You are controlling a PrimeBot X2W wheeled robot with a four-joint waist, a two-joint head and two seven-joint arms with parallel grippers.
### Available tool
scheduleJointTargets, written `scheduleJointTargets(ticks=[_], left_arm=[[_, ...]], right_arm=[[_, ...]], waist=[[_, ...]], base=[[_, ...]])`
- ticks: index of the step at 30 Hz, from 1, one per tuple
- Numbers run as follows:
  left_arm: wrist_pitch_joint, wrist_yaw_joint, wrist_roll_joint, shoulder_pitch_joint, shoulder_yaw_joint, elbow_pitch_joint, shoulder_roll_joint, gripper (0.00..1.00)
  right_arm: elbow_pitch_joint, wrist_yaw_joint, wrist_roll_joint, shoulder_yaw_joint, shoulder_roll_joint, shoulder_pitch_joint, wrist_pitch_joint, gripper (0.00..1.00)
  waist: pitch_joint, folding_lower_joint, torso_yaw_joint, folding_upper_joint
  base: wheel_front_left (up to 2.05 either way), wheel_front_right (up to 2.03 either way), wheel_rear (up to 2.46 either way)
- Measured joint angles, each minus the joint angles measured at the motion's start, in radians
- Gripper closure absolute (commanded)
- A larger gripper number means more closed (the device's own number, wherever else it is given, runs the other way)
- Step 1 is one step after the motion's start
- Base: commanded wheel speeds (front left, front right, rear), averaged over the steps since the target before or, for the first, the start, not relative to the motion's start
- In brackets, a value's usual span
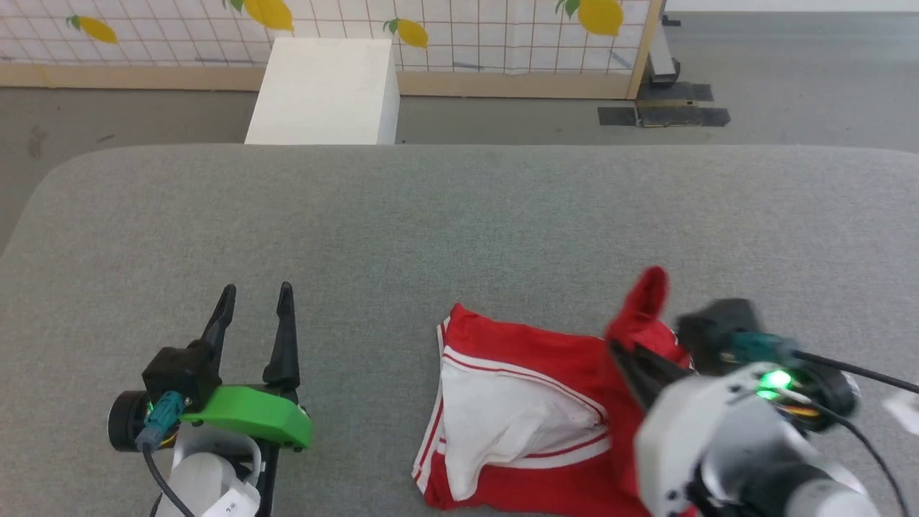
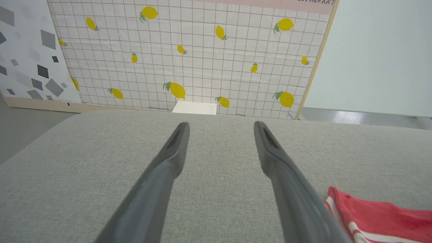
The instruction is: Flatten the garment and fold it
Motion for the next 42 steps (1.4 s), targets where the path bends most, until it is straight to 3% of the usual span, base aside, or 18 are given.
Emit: scheduleJointTargets(ticks=[5,9,18,19,20,25,31,37,42], left_arm=[[0.0,-0.003,0.0,-0.02,-0.005,0.002,-0.002,0.0],[0.0,-0.004,0.001,-0.033,-0.012,0.004,-0.008,0.0],[0.0,-0.009,0.001,-0.051,-0.019,0.013,-0.019,0.0],[0.0,-0.009,0.001,-0.053,-0.02,0.015,-0.02,0.0],[0.0,-0.009,0.001,-0.054,-0.02,0.017,-0.02,0.0],[0.0,-0.011,0.002,-0.054,-0.014,0.025,-0.022,0.0],[0.0,-0.012,0.005,-0.052,-0.007,0.025,-0.024,0.0],[0.0,-0.012,0.009,-0.041,0.0,0.025,-0.024,0.0],[0.0,-0.012,0.009,-0.029,0.004,0.024,-0.024,0.0]], right_arm=[[0.145,0.0,-0.012,0.148,-0.001,-0.114,-0.06,1.0],[0.337,0.0,0.021,0.239,0.0,-0.198,-0.131,1.0],[0.641,0.0,0.1,0.34,-0.001,-0.319,-0.209,0.98],[0.669,0.0,0.111,0.349,0.0,-0.325,-0.212,0.61],[0.693,0.0,0.122,0.36,-0.001,-0.331,-0.218,0.0],[0.723,0.0,0.19,0.379,0.0,-0.339,-0.273,0.0],[0.6,0.0,0.274,0.303,0.0,-0.324,-0.519,0.0],[0.452,0.0,0.23,0.086,0.0,-0.193,-0.784,0.0],[0.399,0.0,0.199,-0.106,-0.001,-0.052,-0.88,0.0]], waist=[[0.016,0.0001,0.019,0.0],[0.036,0.0,0.044,0.0],[0.073,0.0001,0.084,0.0],[0.076,0.0001,0.087,0.0],[0.077,0.0001,0.09,0.0],[0.07,0.0001,0.084,0.0],[0.047,0.0001,0.06,0.0],[0.018,0.0001,0.031,0.0],[-0.001,0.0001,0.006,0.0]], base=[[0.0,0.0,0.0],[0.0,0.0,0.0],[0.0,0.0,0.0],[0.0,0.0,0.0],[0.0,0.0,0.0],[0.0,0.0,0.0],[0.0,0.0,0.0],[0.0,0.0,0.0],[0.0,0.0,0.0]])
